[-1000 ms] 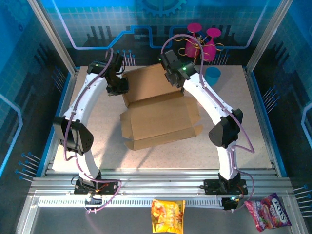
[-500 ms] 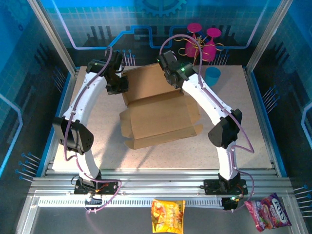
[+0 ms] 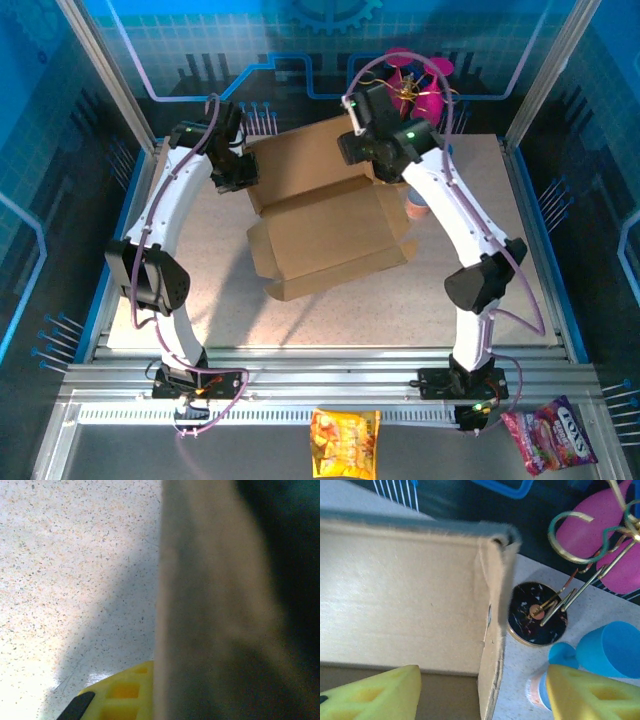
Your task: Fold the paper box
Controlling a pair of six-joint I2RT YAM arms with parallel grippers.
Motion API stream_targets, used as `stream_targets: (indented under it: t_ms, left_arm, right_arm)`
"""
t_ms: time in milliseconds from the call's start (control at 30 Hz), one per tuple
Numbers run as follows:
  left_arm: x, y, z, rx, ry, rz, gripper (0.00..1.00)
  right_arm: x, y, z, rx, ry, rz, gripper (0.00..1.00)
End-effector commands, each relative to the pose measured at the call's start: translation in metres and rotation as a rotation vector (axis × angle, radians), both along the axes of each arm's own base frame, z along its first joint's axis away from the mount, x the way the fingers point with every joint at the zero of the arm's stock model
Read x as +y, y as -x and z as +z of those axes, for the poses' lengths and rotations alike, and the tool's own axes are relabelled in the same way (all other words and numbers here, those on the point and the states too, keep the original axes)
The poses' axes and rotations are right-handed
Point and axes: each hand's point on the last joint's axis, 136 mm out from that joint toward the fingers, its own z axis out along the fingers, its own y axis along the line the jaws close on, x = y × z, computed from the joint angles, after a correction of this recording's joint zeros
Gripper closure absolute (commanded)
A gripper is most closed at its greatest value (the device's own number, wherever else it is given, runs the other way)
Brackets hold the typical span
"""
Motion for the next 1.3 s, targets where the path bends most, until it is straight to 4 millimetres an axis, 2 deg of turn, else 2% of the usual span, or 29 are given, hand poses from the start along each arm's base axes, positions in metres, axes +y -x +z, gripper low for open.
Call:
stream_targets:
  t_ms: [0, 100, 233, 333, 400, 500, 633, 700, 833, 933, 1000, 1133, 1267]
  left_arm:
    - [-0.003, -0.001, 0.002, -0.001, 0.051, 0.02, 1.0]
    - [-0.001, -0.001, 0.003, -0.005, 0.06, 0.035, 1.0]
    - [0.003, -0.001, 0.002, 0.0, 0.085, 0.068, 1.0]
    - [0.005, -0.001, 0.001, 0.0, 0.096, 0.081, 1.0]
    - [0.005, -0.001, 0.002, 0.0, 0.101, 0.081, 1.0]
    - [0.005, -0.002, 0.002, 0.0, 0.107, 0.081, 1.0]
    - [0.003, -0.003, 0.0, 0.008, 0.113, 0.079, 1.0]
    - [0.003, -0.003, 0.001, 0.008, 0.114, 0.077, 1.0]
    - [0.001, -0.002, 0.001, 0.013, 0.118, 0.068, 1.0]
    - [0.002, -0.002, 0.0, 0.016, 0.114, 0.066, 1.0]
    - [0.002, -0.002, 0.001, 0.014, 0.115, 0.063, 1.0]
    - [0.002, -0.004, 0.003, 0.013, 0.116, 0.063, 1.0]
    - [0.002, -0.005, 0.004, 0.013, 0.115, 0.057, 1.0]
  right_arm:
    - [-0.017, 0.013, 0.03, 0.003, -0.184, -0.03, 0.34]
    - [-0.04, 0.02, 0.032, 0.018, -0.305, -0.096, 0.36]
    - [-0.071, 0.039, 0.035, -0.006, -0.481, -0.194, 0.36]
    - [-0.082, 0.052, 0.022, 0.008, -0.565, -0.225, 0.36]
    - [-0.078, 0.054, 0.012, 0.023, -0.555, -0.203, 0.35]
    - [-0.059, 0.045, -0.002, 0.039, -0.456, -0.133, 0.29]
    - [-0.037, 0.016, -0.014, 0.034, -0.294, -0.049, 0.28]
    - [-0.033, -0.001, -0.021, 0.022, -0.195, -0.031, 0.24]
    - [-0.021, -0.03, -0.033, 0.022, -0.067, 0.027, 0.24]
    - [-0.01, -0.043, -0.043, 0.024, -0.002, 0.055, 0.27]
    - [-0.01, -0.05, -0.052, 0.034, 0.035, 0.043, 0.28]
    - [-0.006, -0.062, -0.065, 0.043, 0.063, 0.028, 0.36]
    - [0.001, -0.071, -0.069, 0.033, 0.073, 0.023, 0.48]
